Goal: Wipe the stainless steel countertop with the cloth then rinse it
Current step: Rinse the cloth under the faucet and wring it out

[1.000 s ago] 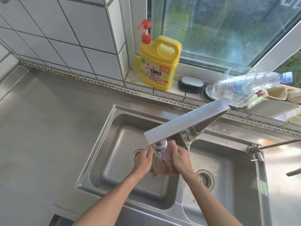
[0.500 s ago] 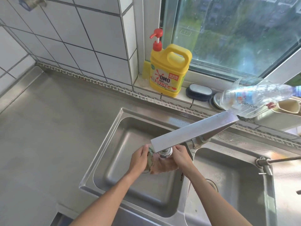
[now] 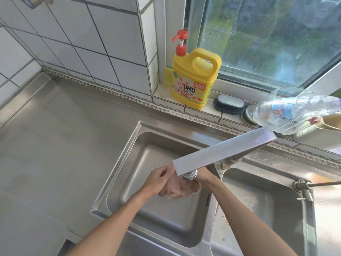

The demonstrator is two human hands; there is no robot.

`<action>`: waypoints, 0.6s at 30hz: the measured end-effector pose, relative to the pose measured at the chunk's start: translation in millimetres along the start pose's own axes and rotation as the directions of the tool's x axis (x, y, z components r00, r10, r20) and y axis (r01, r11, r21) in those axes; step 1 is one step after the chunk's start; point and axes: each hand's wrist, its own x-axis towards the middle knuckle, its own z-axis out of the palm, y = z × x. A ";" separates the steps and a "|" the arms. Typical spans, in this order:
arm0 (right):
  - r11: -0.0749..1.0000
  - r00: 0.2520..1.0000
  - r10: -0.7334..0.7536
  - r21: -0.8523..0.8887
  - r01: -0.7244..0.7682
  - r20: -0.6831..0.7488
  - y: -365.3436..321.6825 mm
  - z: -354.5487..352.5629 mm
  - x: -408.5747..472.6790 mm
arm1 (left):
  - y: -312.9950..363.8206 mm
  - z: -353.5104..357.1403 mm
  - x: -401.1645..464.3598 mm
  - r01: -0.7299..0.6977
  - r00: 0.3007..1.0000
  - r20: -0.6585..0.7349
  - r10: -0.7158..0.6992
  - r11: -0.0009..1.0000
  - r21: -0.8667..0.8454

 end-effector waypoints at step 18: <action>0.769 0.953 0.282 0.567 -0.295 0.114 40.8 25.7 6.4 | 19.5 -8.2 -17.0 0.226 0.962 0.001 -0.273 0.796 -0.562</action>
